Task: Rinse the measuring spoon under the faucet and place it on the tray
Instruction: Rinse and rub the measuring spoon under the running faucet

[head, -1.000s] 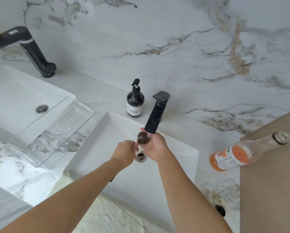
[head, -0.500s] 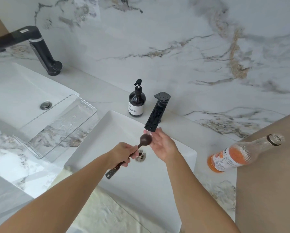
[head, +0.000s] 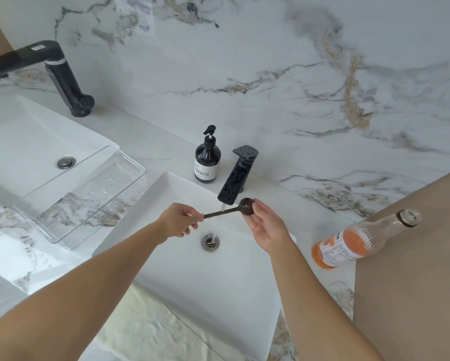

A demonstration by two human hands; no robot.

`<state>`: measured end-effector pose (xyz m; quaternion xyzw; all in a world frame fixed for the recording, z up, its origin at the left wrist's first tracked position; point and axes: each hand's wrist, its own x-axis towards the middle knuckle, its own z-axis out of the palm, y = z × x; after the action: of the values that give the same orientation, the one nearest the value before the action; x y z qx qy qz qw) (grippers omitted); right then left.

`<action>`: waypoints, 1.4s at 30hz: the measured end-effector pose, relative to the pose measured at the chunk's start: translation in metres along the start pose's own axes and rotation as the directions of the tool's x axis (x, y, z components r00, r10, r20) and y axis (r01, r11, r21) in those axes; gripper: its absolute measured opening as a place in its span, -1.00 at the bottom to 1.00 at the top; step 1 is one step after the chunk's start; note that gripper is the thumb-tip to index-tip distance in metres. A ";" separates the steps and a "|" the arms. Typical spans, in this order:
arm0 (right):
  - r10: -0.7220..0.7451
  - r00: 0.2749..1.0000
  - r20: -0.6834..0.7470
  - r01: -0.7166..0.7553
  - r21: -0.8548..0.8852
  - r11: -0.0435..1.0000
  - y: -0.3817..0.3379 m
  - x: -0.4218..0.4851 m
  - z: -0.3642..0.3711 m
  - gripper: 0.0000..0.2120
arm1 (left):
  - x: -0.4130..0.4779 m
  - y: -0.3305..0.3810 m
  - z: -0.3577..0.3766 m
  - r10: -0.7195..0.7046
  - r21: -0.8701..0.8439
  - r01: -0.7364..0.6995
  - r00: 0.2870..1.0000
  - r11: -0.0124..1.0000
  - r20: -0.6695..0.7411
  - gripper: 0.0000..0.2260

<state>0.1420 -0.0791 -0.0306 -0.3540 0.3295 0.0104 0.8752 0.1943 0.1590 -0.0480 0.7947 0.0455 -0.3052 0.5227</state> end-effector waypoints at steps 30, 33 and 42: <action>0.012 1.000 -0.026 -0.011 0.032 0.999 0.018 0.003 -0.002 -0.64 | 0.003 -0.002 -0.027 0.231 0.444 -0.201 0.973 0.873 -0.014 -0.83; 0.060 0.998 0.025 -0.061 0.014 0.998 0.035 0.005 0.016 -0.63 | -0.005 -0.015 -0.051 0.223 0.456 -0.163 0.971 0.875 -0.081 -0.82; 0.185 0.979 0.085 -0.182 -0.039 0.983 0.061 0.003 0.043 -0.88 | -0.028 -0.030 -0.062 0.179 0.715 -0.140 0.984 0.685 0.021 -0.83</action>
<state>0.1531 -0.0072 -0.0465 -0.3350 0.3214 0.1117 0.8786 0.1869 0.2322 -0.0406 0.9433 -0.1321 -0.2320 0.1974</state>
